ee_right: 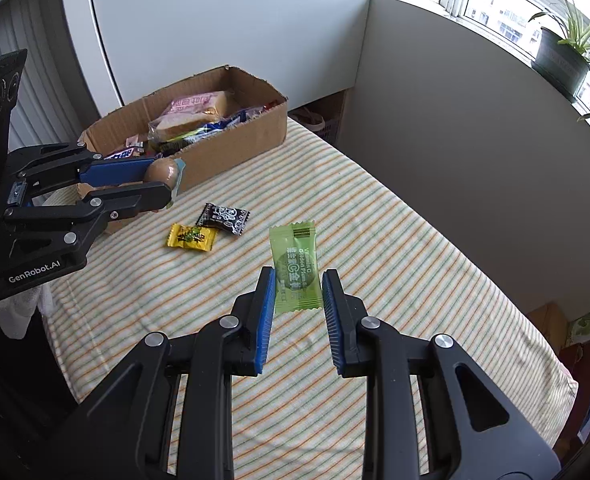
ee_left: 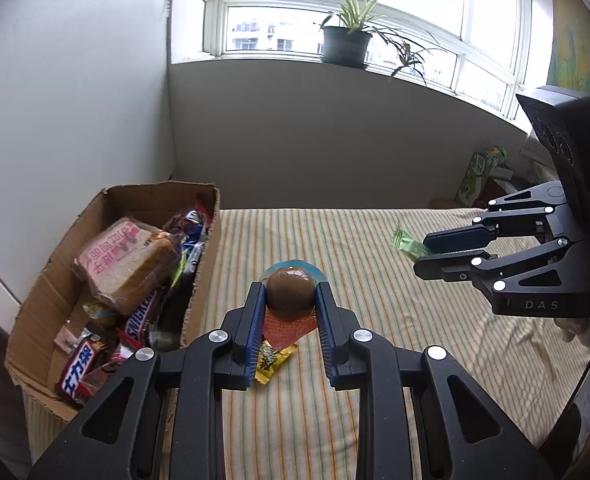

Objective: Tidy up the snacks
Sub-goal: 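Carry the egg chocolate and green packet into the box, open both grippers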

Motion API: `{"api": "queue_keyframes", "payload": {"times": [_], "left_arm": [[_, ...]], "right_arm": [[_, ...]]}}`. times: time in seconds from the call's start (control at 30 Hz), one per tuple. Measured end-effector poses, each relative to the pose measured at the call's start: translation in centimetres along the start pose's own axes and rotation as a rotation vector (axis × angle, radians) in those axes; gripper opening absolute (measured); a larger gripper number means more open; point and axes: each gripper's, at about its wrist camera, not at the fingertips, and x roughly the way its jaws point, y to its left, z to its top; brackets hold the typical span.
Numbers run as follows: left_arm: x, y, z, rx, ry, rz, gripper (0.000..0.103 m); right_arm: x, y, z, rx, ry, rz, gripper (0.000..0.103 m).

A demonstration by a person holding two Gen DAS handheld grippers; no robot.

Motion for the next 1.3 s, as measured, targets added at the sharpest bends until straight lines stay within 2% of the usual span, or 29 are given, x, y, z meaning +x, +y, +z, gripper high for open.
{"api": "queue_keyframes", "payload": {"times": [0.27,0.5,0.73,0.97,1.3], "left_arm": [[-2.1,4.9,-0.3,-0.110,-0.053,0.042,0.024],[-2.4,8.1,-1.1,-0.152,-0.048,0.090,0.024],[-2.3,11.6,-2.3,-0.171,-0.027,0.226,0.024],[-2.4,13.6,-3.0,-0.204,-0.009,0.246,0.024],[-2.6,13.8,-3.0,-0.190,-0.009,0.268,0.024]], "right_arm": [[0.6,4.1,3.4,-0.046,-0.035,0.045,0.025],[2.1,7.3,6.5,-0.076,-0.054,0.094,0.025],[3.7,10.1,8.8,-0.107,-0.047,0.138,0.025],[5.6,12.4,9.1,-0.129,-0.022,0.169,0.025],[6.8,13.5,9.1,-0.139,-0.009,0.170,0.027]]}}
